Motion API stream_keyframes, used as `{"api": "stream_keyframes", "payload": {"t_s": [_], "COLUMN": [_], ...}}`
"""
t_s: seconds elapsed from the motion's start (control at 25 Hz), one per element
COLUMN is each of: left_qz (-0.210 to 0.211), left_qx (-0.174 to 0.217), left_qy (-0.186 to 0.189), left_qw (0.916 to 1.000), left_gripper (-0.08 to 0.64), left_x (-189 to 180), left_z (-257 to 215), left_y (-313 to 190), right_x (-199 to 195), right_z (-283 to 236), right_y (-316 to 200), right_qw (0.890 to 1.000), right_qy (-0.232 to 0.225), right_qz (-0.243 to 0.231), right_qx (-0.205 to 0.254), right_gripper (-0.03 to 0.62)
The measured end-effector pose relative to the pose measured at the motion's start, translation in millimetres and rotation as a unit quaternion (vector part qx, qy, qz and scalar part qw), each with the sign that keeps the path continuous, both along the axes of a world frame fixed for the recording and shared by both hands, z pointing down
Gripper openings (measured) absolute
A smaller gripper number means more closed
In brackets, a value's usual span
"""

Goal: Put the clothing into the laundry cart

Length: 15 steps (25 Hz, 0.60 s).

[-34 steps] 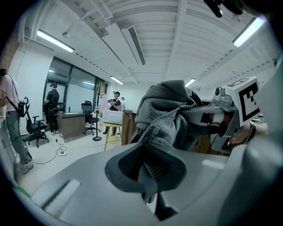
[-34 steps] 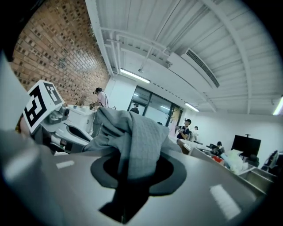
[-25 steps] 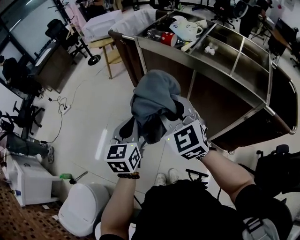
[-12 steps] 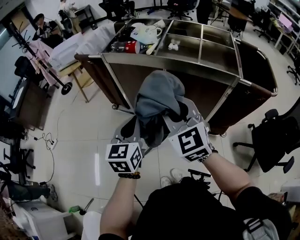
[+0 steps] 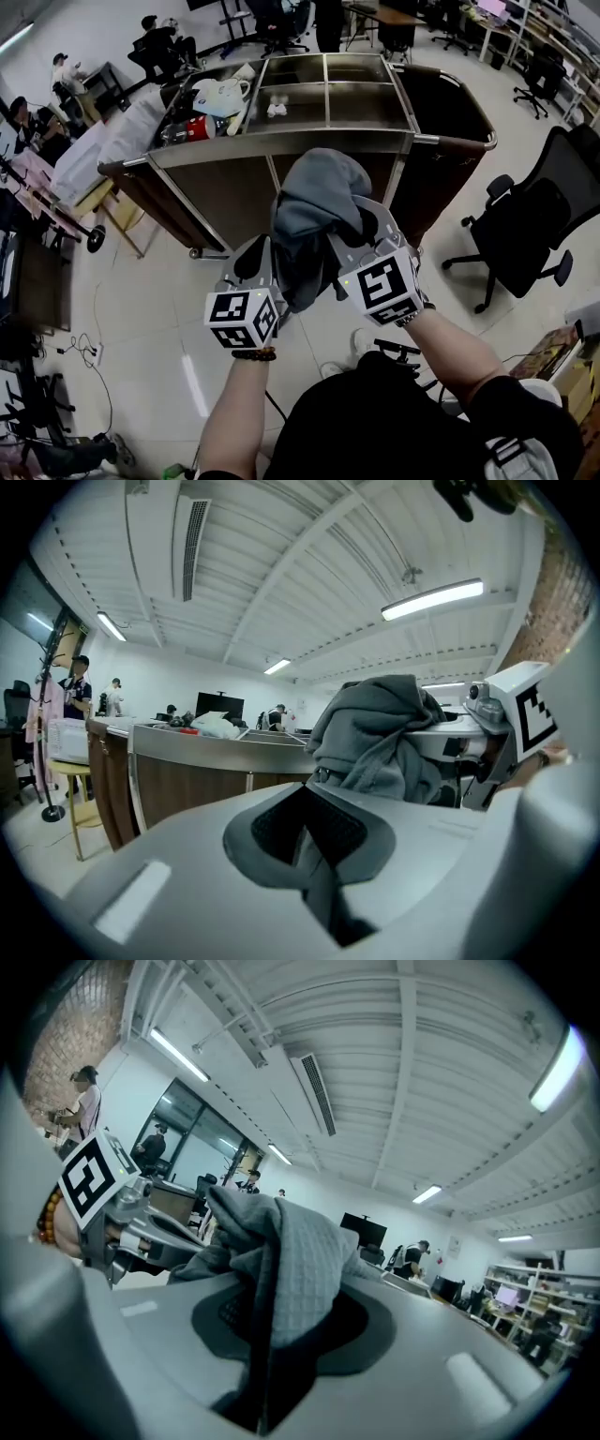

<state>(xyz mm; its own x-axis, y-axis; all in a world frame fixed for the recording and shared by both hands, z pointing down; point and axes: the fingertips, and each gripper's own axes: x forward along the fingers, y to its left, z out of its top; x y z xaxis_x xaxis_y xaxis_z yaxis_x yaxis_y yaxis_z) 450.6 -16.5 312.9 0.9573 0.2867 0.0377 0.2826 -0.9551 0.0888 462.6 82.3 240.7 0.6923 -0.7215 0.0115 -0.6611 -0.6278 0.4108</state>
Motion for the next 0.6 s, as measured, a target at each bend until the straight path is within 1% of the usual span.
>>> {"api": "stream_keyframes", "payload": {"t_s": [0.12, 0.24, 0.48, 0.6], "left_qz": [0.029, 0.058, 0.108, 0.126], "left_qx": [0.003, 0.007, 0.011, 0.013], "left_qy": [0.007, 0.015, 0.024, 0.028], "left_qw": [0.9995, 0.9982, 0.9938, 0.9916], "left_gripper": [0.002, 0.003, 0.002, 0.002], "left_x": [2, 4, 6, 0], "left_z": [-10, -22, -40, -51], "left_y": [29, 57, 117, 148], "right_x": [-5, -7, -15, -23], "right_z": [-10, -22, -44, -53], "right_y": [30, 60, 128, 158], "right_qw": [1.0, 0.998, 0.993, 0.99], "right_qy": [0.007, 0.012, 0.022, 0.026], "right_qz": [0.029, 0.059, 0.118, 0.135], "right_qx": [0.0, 0.01, 0.019, 0.019], "right_gripper": [0.118, 0.118, 0.118, 0.118]}}
